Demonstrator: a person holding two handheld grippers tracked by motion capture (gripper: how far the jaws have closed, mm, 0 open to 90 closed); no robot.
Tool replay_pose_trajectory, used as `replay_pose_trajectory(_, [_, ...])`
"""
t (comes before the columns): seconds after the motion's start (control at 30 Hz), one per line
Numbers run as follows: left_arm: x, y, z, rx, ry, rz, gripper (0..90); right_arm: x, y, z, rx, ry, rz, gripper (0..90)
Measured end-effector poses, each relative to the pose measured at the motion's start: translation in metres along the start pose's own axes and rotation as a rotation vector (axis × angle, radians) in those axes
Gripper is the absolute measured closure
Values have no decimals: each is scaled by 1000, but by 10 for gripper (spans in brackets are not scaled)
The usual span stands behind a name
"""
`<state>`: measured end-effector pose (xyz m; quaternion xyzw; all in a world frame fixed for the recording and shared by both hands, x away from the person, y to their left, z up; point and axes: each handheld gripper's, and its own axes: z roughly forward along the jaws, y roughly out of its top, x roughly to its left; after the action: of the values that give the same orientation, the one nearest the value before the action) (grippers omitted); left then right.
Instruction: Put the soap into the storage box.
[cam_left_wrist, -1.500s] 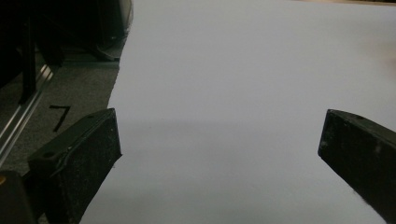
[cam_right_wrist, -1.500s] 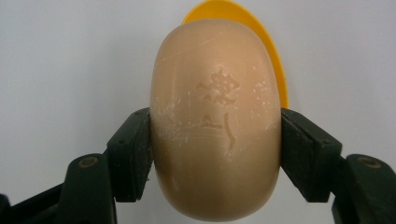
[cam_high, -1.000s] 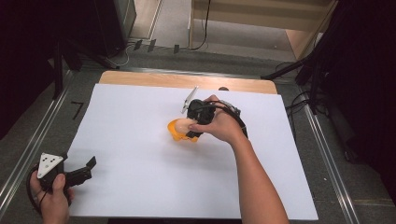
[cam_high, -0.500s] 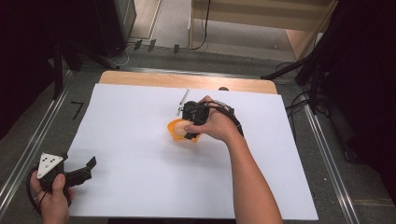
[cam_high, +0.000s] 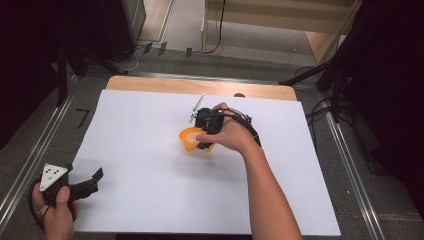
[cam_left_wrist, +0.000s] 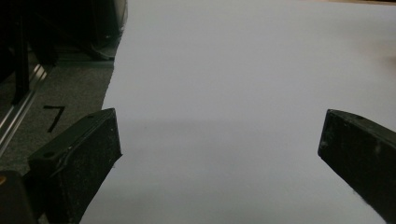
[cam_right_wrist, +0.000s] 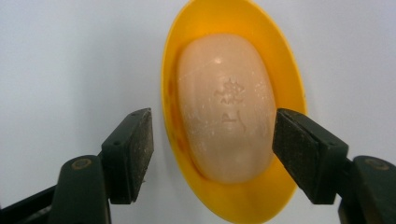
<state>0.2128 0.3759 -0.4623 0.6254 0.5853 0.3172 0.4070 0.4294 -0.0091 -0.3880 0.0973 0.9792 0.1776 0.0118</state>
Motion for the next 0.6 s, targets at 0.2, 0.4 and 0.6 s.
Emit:
replay_pose_trajectory(0.2, [1,0,0,-1,-2,-5,0,6,-15,-8,-79,-17,63,191])
replay_pose_trajectory(0.4, [0,0,0,1,-2,-2,0,9,-35,-16,-134,-21,115,137])
replay_pose_trajectory(0.6, [0,0,0,2,-2,-2,0,12,-59,-21,-163,-32,176,77])
